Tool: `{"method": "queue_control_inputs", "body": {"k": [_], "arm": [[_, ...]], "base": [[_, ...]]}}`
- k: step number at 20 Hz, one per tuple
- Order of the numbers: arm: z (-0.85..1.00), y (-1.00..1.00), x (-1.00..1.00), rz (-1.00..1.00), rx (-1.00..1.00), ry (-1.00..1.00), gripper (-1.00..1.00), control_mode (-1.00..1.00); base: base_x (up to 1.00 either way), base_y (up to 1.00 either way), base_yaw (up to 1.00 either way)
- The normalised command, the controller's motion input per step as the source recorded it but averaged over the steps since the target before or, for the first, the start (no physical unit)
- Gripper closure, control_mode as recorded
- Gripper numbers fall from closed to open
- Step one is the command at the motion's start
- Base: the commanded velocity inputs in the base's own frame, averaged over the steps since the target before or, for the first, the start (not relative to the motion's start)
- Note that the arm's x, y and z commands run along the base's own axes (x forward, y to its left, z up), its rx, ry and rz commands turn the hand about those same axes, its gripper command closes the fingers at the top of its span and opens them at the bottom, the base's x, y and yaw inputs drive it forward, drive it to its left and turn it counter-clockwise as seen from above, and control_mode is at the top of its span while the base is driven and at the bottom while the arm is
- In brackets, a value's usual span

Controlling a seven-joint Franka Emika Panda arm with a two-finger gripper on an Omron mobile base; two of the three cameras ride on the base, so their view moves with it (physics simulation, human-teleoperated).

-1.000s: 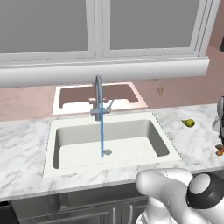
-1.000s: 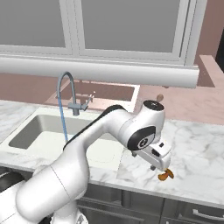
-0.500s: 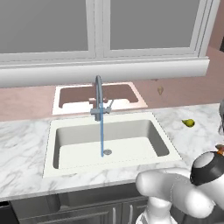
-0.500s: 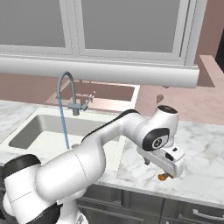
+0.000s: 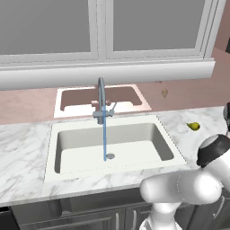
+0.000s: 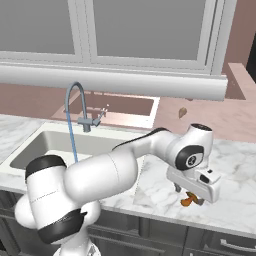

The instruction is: Turn on the sink faucet. Then move the mushroom from the counter to the sink. Turn off the sink. Move the vegetable from the sink to the pot next to the stove. Finally move the pot to the rear right burner.

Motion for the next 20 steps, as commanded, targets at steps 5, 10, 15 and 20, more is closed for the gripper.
{"method": "queue_control_inputs", "body": {"k": [5,10,15,20], "arm": [[-0.26,-0.1,0.24,0.1,0.0,0.04,-1.0,-1.0],[-0.21,-0.02,0.19,0.16,0.0,0.04,-1.0,-1.0],[-0.19,-0.04,0.16,0.16,0.0,0.0,-1.0,-1.0],[-0.19,-0.09,0.13,0.13,0.0,0.0,-1.0,-1.0]], "base": [[0.0,0.0,0.0],[0.0,0.0,0.0],[0.0,0.0,0.0],[0.0,0.0,0.0]]}}
